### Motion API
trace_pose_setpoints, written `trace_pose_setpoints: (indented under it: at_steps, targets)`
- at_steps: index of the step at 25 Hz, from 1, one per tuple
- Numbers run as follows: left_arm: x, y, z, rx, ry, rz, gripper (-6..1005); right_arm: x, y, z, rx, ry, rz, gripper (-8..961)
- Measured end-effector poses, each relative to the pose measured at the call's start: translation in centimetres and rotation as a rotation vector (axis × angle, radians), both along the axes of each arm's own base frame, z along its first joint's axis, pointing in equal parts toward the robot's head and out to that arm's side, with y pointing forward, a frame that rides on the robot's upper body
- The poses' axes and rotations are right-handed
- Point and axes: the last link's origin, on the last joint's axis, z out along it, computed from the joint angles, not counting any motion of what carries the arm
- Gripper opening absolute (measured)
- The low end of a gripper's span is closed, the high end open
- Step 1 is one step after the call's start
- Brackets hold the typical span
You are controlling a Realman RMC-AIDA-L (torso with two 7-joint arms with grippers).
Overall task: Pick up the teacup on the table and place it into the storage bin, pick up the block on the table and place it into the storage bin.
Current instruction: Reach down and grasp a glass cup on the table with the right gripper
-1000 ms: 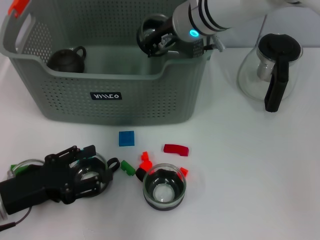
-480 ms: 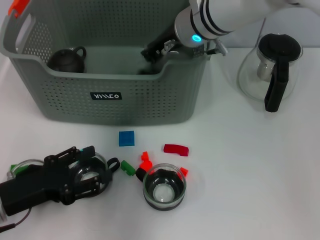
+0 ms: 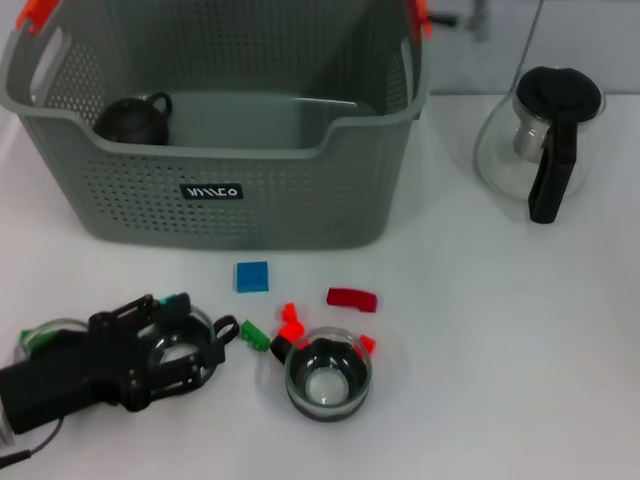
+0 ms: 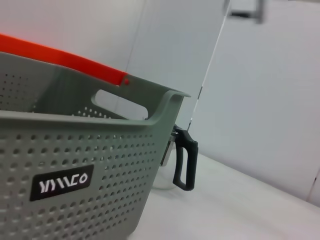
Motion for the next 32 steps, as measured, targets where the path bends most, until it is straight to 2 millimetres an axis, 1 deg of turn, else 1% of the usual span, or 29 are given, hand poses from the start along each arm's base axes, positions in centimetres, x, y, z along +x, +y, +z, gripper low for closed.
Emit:
trace_pose_setpoints:
  at_steps: [1,3,4,6,9,10,12,14,16,19,21,23,25,28,30,32]
  targets:
    - [0.0,0.0,0.0,0.000,0.000,0.002,823,0.1,-0.8,0.7,-0.006,0.046,0.045,497]
    - [0.0,0.0,0.0,0.000,0.001,0.004,823,1.4,-3.1,2.5,-0.023,0.146,0.159,499]
    - [-0.1,0.0,0.0,0.001,0.002,0.006,823,2.6,-4.5,3.0,-0.046,0.188,0.236,500]
    - [-0.1,0.1,0.1,0.002,0.006,0.007,823,5.1,-6.9,3.8,-0.078,0.238,0.358,503]
    - [-0.2,0.0,0.3,0.004,0.020,-0.005,823,9.3,-10.3,4.8,-0.108,0.285,0.501,504]
    - [-0.3,-0.3,0.3,0.002,0.030,-0.027,823,10.5,-11.0,5.2,-0.115,0.276,0.511,505]
    - [-0.3,-0.6,0.5,0.003,0.037,-0.048,823,12.4,-12.1,5.5,-0.158,0.209,0.504,505]
    - [-0.3,-1.3,1.0,0.008,0.044,-0.084,823,13.7,-12.6,5.6,-0.219,0.091,0.447,505]
    - [-0.3,-1.9,1.7,0.009,0.043,-0.108,823,14.4,-12.9,5.4,-0.286,-0.040,0.379,506]
    - [-0.4,-2.6,3.1,0.029,0.031,-0.125,823,14.2,-13.2,4.8,-0.364,-0.179,0.329,506]
    - [-0.3,-3.0,3.9,0.054,0.005,-0.136,823,13.4,-13.2,4.1,-0.420,-0.244,0.314,507]
    - [-0.3,-3.3,4.4,0.076,-0.010,-0.139,823,12.0,-13.0,3.2,-0.481,-0.292,0.309,507]
    - [-0.3,-3.3,4.6,0.084,-0.014,-0.137,824,10.7,-12.9,2.4,-0.543,-0.346,0.313,508]
    - [-0.3,-3.2,4.4,0.086,-0.016,-0.129,824,9.3,-12.9,0.4,-0.631,-0.516,0.335,520]
    - [-0.3,-3.1,4.3,0.086,-0.016,-0.128,824,8.5,-12.8,-1.1,-0.651,-0.646,0.344,533]
    - [-0.3,-3.1,4.2,0.087,-0.015,-0.126,824,7.6,-12.7,-2.6,-0.645,-0.734,0.361,545]
